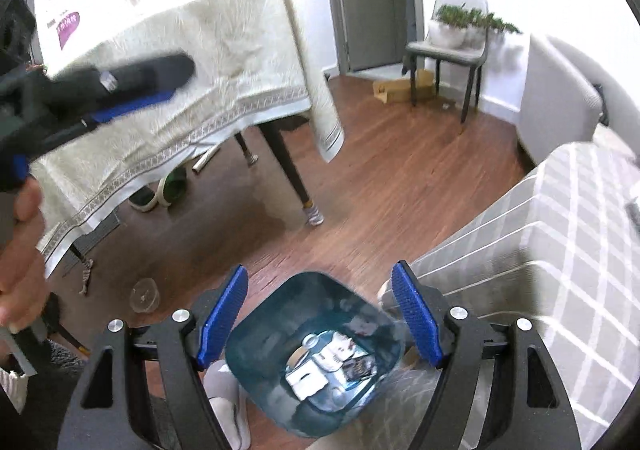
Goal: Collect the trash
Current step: 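Withdraw both open tools from the bin toward the table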
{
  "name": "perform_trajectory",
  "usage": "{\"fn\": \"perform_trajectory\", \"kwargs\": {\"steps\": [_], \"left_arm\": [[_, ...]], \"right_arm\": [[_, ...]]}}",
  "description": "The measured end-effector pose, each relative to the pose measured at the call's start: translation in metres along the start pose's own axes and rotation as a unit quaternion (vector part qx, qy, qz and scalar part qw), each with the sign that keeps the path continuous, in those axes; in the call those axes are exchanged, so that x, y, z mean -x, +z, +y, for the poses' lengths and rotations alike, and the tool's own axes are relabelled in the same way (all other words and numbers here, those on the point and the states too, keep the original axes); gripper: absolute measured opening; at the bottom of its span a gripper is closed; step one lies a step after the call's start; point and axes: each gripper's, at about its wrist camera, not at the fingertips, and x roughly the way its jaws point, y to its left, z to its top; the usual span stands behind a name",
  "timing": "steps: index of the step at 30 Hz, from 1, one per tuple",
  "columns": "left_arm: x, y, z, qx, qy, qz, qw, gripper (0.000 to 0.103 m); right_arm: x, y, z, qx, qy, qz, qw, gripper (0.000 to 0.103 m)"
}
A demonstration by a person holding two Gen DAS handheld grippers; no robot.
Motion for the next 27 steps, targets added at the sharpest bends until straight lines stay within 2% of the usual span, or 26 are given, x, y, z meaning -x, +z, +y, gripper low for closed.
{"fn": "perform_trajectory", "kwargs": {"steps": [10, 19, 22, 27], "left_arm": [[-0.029, -0.002, -0.039, -0.022, -0.005, 0.014, 0.9996, 0.057], [-0.057, -0.004, -0.077, -0.037, -0.018, 0.028, 0.9988, 0.068], [-0.066, -0.004, -0.089, -0.042, -0.022, 0.031, 0.9984, 0.074], [-0.08, -0.007, -0.107, -0.052, -0.029, 0.04, 0.9974, 0.074]], "right_arm": [[0.044, -0.003, -0.044, -0.018, -0.043, -0.039, 0.998, 0.079], [0.073, -0.012, -0.09, -0.045, -0.069, -0.049, 0.995, 0.082], [0.082, -0.016, -0.107, -0.054, -0.08, -0.051, 0.994, 0.083], [0.096, -0.022, -0.132, -0.065, -0.1, -0.053, 0.991, 0.086]]}}
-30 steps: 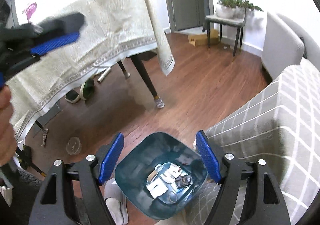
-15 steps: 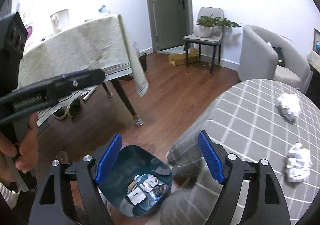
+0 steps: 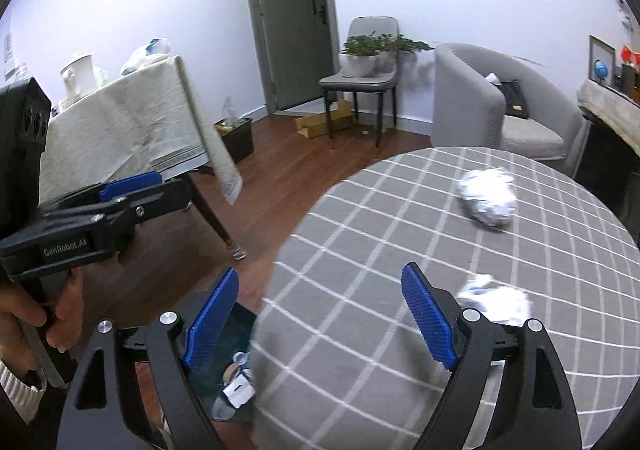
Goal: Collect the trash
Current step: 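Withdraw both open tools from the bin toward the table, then grasp the large crumpled foil ball with the right tool while the left tool grasps a white paper ball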
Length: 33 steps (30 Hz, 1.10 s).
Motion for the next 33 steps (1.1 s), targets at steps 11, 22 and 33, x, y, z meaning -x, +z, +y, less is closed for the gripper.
{"fn": "perform_trajectory", "kwargs": {"steps": [11, 22, 33], "left_arm": [[-0.026, 0.009, -0.028, -0.008, -0.011, 0.004, 0.9999, 0.077], [-0.048, 0.023, -0.046, 0.004, -0.034, 0.011, 0.9994, 0.082], [-0.076, 0.032, -0.078, -0.016, -0.055, 0.022, 0.9981, 0.084]], "right_arm": [[0.008, -0.003, -0.052, -0.01, -0.06, 0.008, 0.998, 0.089], [-0.007, -0.014, -0.082, -0.039, -0.033, 0.065, 0.997, 0.087], [-0.006, -0.004, -0.11, -0.054, -0.034, 0.062, 0.996, 0.058]]}}
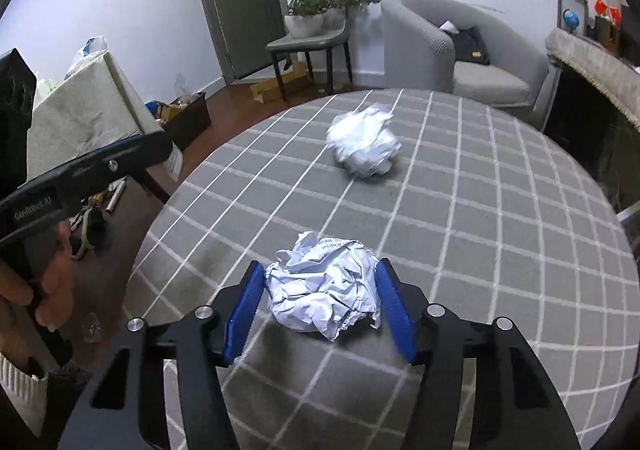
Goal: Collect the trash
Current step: 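Grasp the large crumpled foil ball with the right tool while the left tool grasps a white paper ball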
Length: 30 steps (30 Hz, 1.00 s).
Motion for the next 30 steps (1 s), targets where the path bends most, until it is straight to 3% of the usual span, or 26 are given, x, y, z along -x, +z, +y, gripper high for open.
{"fn": "perform_trajectory", "kwargs": {"steps": [11, 26, 30], "left_arm": [[-0.039, 0.018, -0.027, -0.013, -0.024, 0.024, 0.9993, 0.084], [-0.095, 0.036, -0.056, 0.009, -0.04, 0.072, 0.9966, 0.085], [-0.11, 0.034, -0.061, 0.012, -0.021, 0.094, 0.9953, 0.085]], "right_arm": [[0.011, 0.03, -0.059, -0.053, -0.03, -0.061, 0.996, 0.058], [0.008, 0.044, -0.123, -0.106, -0.013, -0.08, 0.991, 0.058], [0.011, 0.037, -0.128, -0.113, -0.006, -0.076, 0.991, 0.058]]}}
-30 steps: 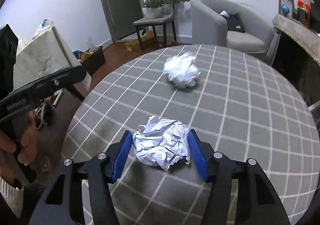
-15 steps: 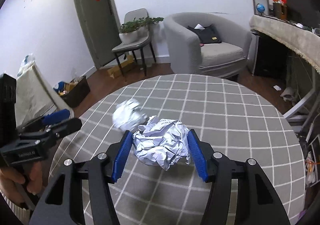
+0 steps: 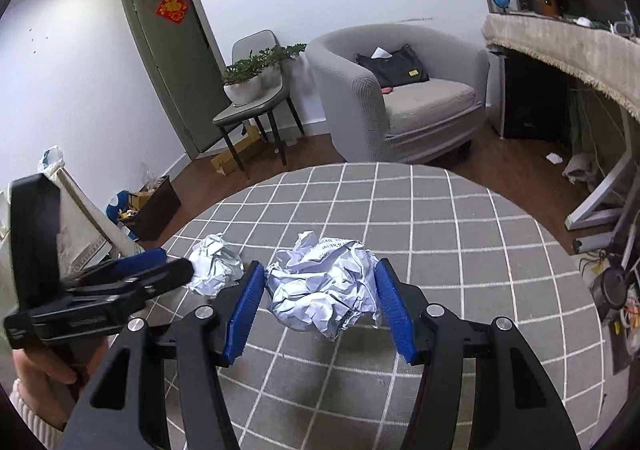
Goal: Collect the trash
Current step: 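Grasp the large crumpled foil ball with the right tool while the left tool grasps a white paper ball, then carry the foil ball toward the teal bin with the right tool while the left tool carries the paper ball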
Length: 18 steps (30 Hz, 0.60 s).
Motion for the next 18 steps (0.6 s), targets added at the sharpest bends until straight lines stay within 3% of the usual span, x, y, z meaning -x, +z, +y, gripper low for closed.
{"fn": "perform_trajectory", "kwargs": {"steps": [4, 6, 8, 12, 18], "left_arm": [[-0.005, 0.001, -0.004, 0.005, 0.016, 0.004, 0.9998, 0.083], [-0.008, 0.001, -0.005, 0.007, 0.022, 0.009, 0.9997, 0.078], [-0.011, 0.0, -0.006, 0.006, 0.026, 0.013, 0.9996, 0.067], [-0.012, 0.0, -0.006, 0.016, 0.02, 0.012, 0.9996, 0.06], [-0.004, -0.008, -0.008, 0.009, 0.02, 0.009, 0.9997, 0.057]], "right_arm": [[0.002, -0.003, -0.003, 0.005, 0.0, 0.005, 1.0, 0.058], [0.002, -0.003, -0.008, 0.001, 0.003, 0.007, 1.0, 0.058], [0.004, -0.004, -0.011, 0.001, 0.004, 0.008, 1.0, 0.058], [0.004, -0.003, -0.014, -0.004, 0.007, 0.011, 1.0, 0.058], [0.0, -0.009, -0.005, -0.008, 0.014, 0.025, 1.0, 0.058]]}}
